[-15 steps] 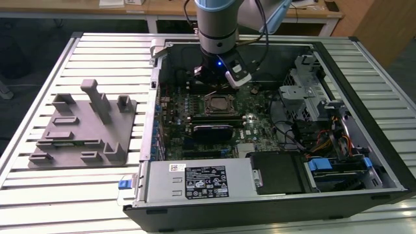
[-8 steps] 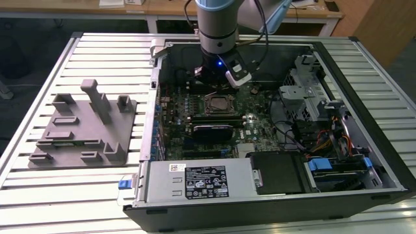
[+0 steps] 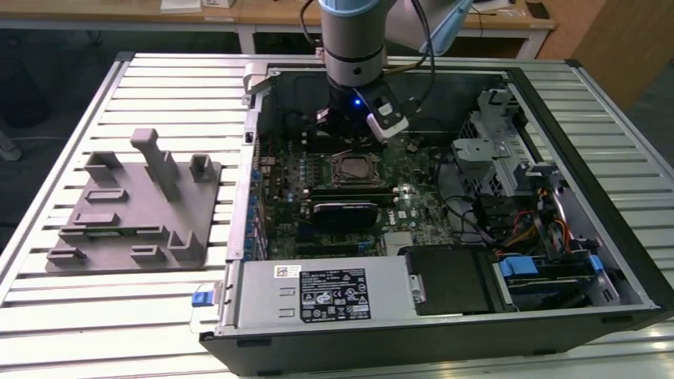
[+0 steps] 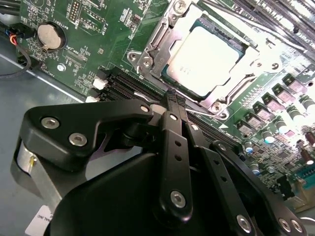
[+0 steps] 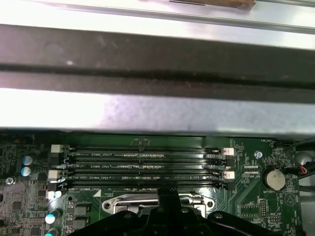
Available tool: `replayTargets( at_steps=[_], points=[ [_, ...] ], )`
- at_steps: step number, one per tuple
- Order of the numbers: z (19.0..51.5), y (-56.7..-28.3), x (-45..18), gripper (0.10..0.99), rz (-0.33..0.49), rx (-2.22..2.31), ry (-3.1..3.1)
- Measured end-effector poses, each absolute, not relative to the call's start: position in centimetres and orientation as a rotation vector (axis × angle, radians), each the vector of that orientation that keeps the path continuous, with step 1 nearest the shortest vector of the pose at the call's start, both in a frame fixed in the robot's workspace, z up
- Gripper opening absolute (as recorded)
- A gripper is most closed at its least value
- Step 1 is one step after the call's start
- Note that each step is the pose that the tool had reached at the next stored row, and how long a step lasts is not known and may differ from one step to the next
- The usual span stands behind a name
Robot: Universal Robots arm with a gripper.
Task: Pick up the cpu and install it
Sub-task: 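Install the first cpu locking lever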
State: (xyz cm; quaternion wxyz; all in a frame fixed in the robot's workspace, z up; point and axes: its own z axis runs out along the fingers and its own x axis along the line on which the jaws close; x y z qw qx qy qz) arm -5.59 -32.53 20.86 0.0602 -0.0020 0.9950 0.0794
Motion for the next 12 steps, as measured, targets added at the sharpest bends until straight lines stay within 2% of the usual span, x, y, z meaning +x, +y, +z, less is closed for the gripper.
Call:
replayTargets(
  at_steps=[12],
  points=[
    [20.54, -31.99, -5.37, 0.106, 0.234, 0.001, 3.007]
  ],
)
